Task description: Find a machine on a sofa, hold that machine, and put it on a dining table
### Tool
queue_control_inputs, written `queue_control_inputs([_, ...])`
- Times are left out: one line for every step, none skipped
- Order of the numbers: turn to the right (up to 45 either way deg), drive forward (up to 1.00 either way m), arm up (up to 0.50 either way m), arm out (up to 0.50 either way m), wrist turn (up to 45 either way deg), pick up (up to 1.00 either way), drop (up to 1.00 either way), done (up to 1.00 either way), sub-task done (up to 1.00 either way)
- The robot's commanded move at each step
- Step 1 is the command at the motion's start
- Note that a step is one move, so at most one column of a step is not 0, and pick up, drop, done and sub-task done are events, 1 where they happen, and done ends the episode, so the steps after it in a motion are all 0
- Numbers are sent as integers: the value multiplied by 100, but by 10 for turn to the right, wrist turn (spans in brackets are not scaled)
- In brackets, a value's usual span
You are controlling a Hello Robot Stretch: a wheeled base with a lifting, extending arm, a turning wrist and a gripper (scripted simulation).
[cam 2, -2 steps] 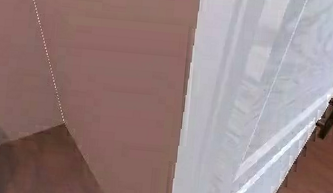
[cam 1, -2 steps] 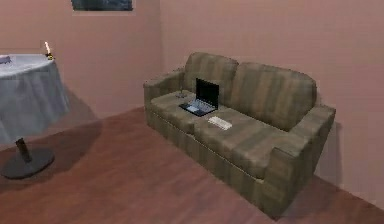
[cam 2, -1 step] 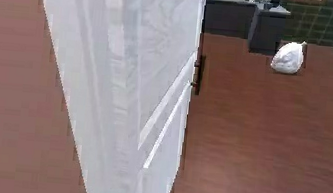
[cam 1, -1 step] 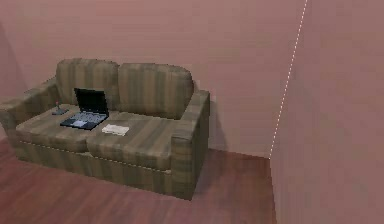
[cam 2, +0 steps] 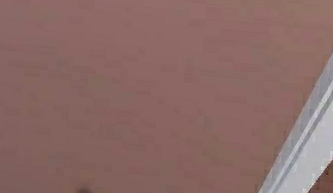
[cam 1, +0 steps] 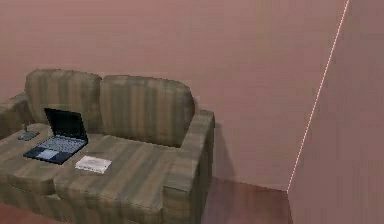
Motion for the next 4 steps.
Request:
queue_control_inputs([-450,0,0,0,0,0,0,0,0])
queue_control_inputs([-60,0,0,0,0,0,0,0,0])
queue_control_inputs([0,45,0,0,0,0,0,0,0])
queue_control_inputs([-450,0,0,0,0,0,0,0,0])
